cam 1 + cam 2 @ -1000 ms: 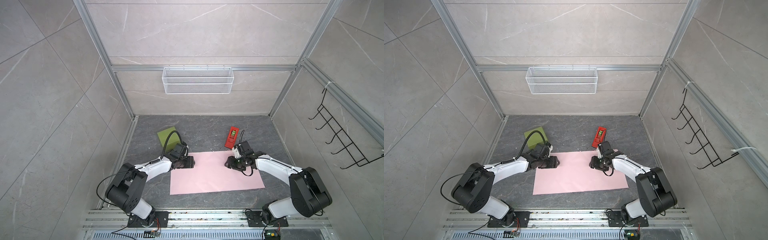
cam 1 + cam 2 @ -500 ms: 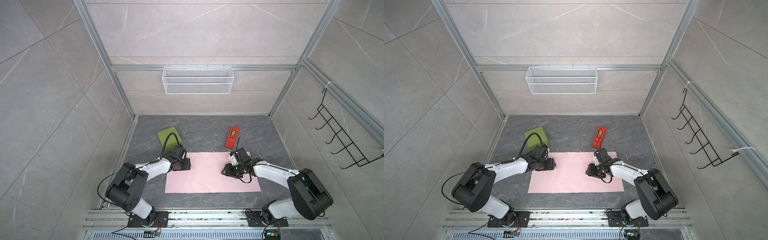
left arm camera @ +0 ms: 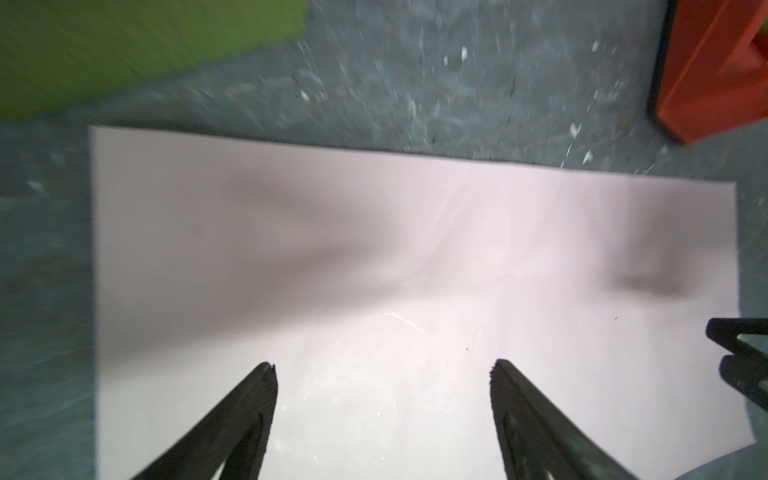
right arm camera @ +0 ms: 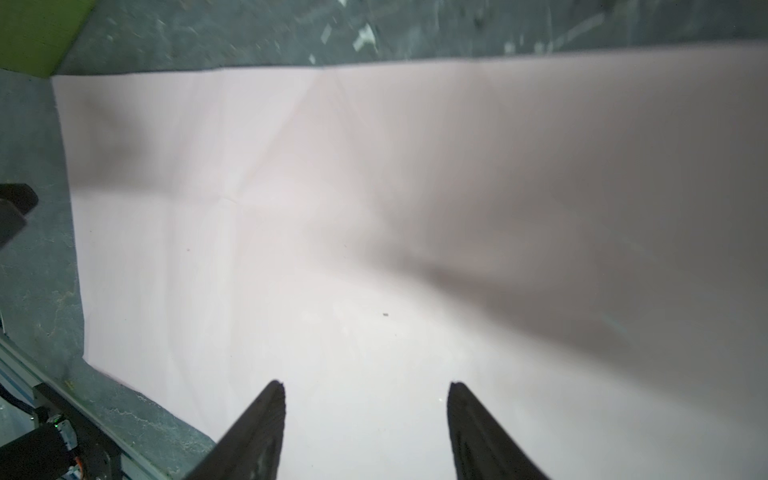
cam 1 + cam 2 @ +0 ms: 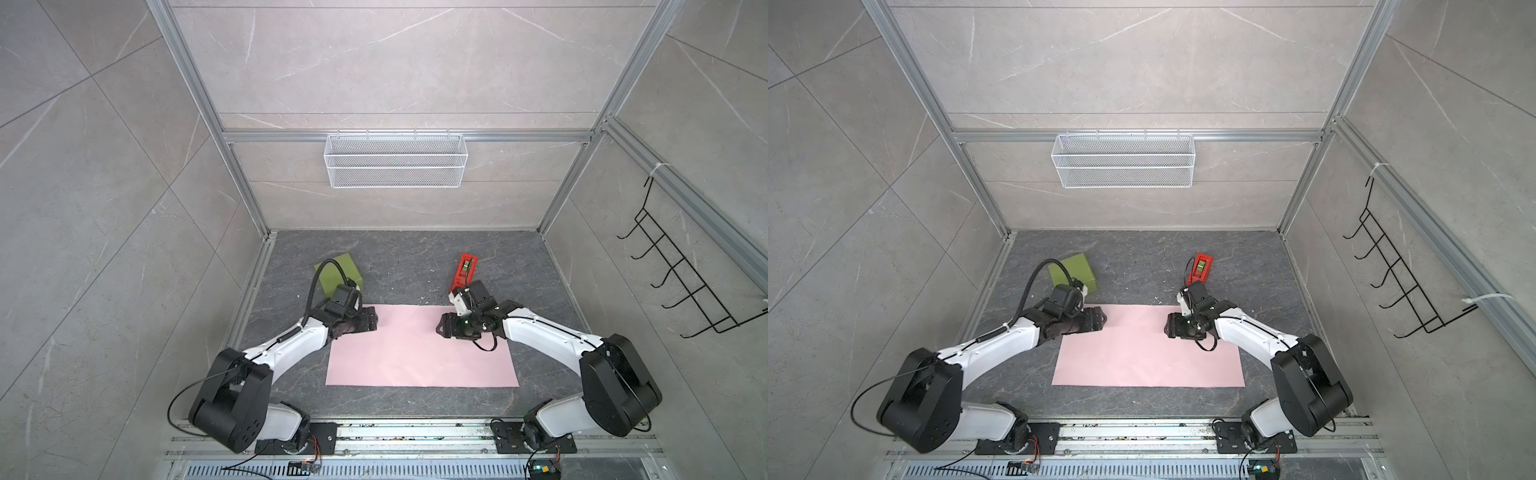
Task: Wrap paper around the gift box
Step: 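Grasp the green gift box from both sides with both grippers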
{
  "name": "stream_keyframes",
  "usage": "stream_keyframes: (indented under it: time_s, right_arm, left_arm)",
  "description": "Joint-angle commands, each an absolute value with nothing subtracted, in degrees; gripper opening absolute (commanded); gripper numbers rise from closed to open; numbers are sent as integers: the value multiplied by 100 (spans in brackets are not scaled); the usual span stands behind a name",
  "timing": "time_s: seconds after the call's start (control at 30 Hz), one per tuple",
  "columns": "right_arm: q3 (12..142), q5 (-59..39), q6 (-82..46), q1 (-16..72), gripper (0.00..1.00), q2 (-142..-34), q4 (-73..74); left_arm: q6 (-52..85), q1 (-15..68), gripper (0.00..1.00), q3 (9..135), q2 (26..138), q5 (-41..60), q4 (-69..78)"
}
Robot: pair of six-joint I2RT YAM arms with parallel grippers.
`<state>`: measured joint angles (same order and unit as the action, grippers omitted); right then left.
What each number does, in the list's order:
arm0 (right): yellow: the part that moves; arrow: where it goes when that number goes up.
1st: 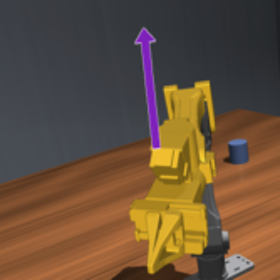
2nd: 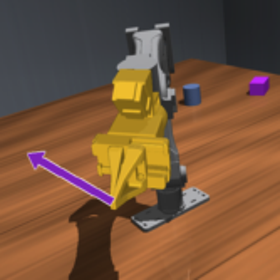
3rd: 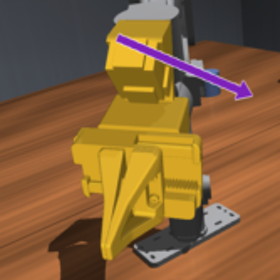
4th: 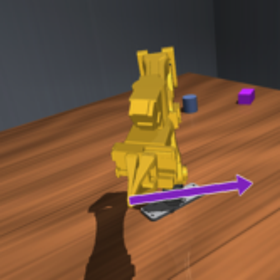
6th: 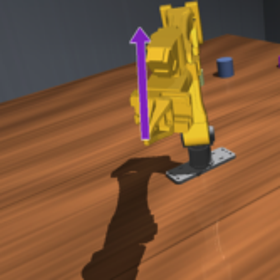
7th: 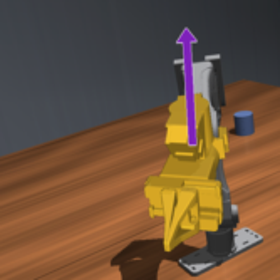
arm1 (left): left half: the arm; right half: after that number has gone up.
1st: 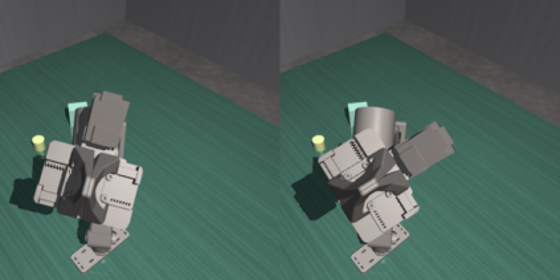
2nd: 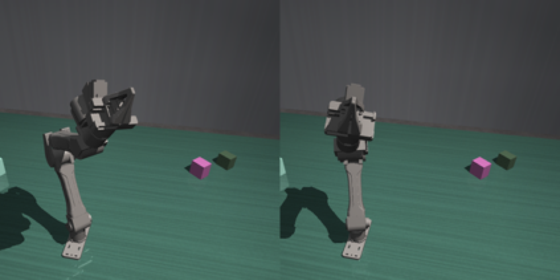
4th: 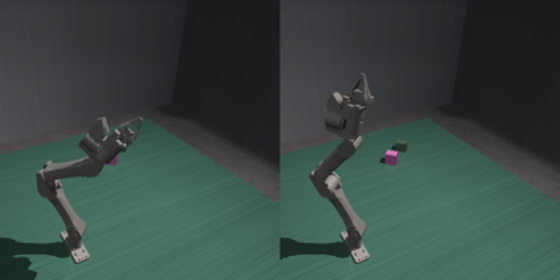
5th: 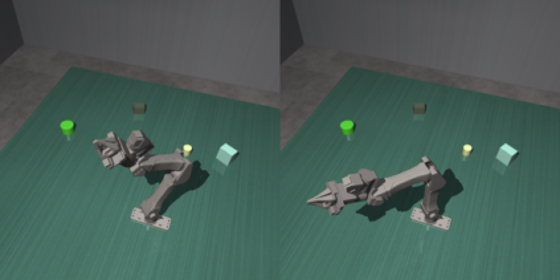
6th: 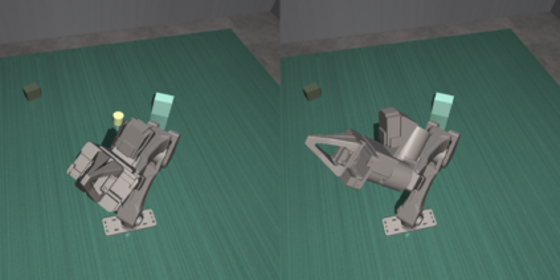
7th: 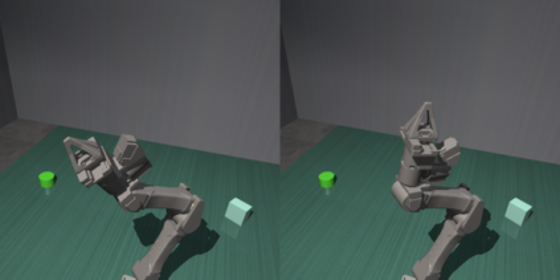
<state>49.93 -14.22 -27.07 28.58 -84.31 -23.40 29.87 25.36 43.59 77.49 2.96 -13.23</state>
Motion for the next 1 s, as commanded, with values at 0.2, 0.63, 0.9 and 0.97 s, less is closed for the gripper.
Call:
stream_keyframes:
  time_s: [0.2, 0.63, 0.9, 0.97]
  right_arm:
    - [5100, -1528, -2562, 2847, 69, -8443, -2319]
    - [5078, -1489, -2557, 2845, 71, -8319, -2351]
    - [5502, -1308, -2279, 2374, 73, -8191, -2548]
    - [5636, -1613, -2418, 2166, 73, -8261, -2336]
  left_arm:
    - [3569, 331, 93, 5272, 7910, 751, -1204]
    - [3199, 35, 87, 6783, 10361, 2007, -737]
    - [2519, 1096, 72, 8019, 11438, 2226, -1385]
    - [2456, 1446, 67, 8215, 11611, 2210, -1522]
